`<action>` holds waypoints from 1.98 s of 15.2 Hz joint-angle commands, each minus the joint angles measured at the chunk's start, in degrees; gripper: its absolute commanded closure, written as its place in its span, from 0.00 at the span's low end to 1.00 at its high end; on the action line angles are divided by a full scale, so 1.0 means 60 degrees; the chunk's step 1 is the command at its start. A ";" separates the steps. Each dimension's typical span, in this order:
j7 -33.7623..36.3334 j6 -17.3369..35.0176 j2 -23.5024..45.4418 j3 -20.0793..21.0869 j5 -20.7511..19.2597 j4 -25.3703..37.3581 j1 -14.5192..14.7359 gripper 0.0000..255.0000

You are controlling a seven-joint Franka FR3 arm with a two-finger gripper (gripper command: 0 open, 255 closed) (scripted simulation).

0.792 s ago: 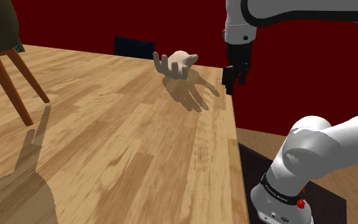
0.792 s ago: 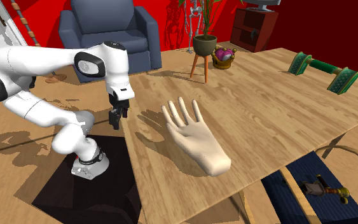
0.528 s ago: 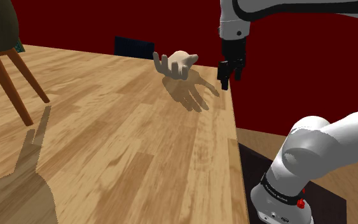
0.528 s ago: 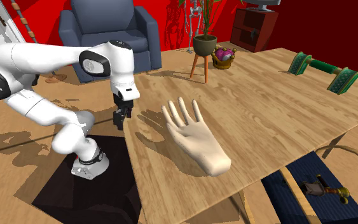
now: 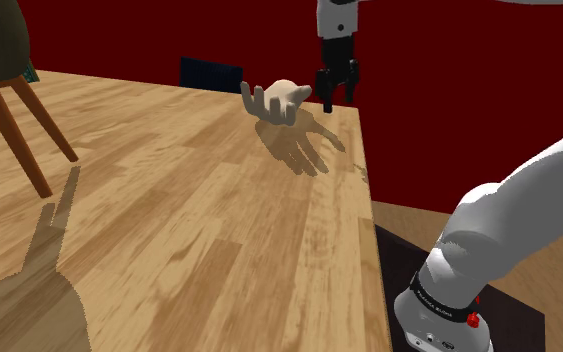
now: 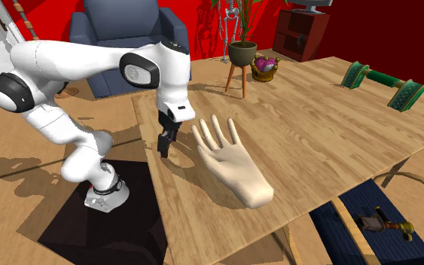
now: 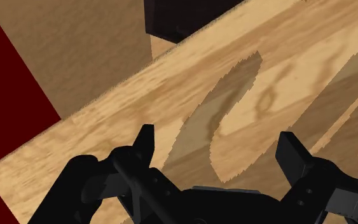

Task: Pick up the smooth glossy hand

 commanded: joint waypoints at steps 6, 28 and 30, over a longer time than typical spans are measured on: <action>-0.0344 -0.0878 0.2969 -0.0321 0.0120 0.3561 -0.0225 0.00; -0.0677 -0.1381 0.5814 -0.0581 0.0375 0.6638 -0.0544 1.00; -0.0681 -0.1398 0.5836 -0.0583 0.0375 0.6677 -0.0546 1.00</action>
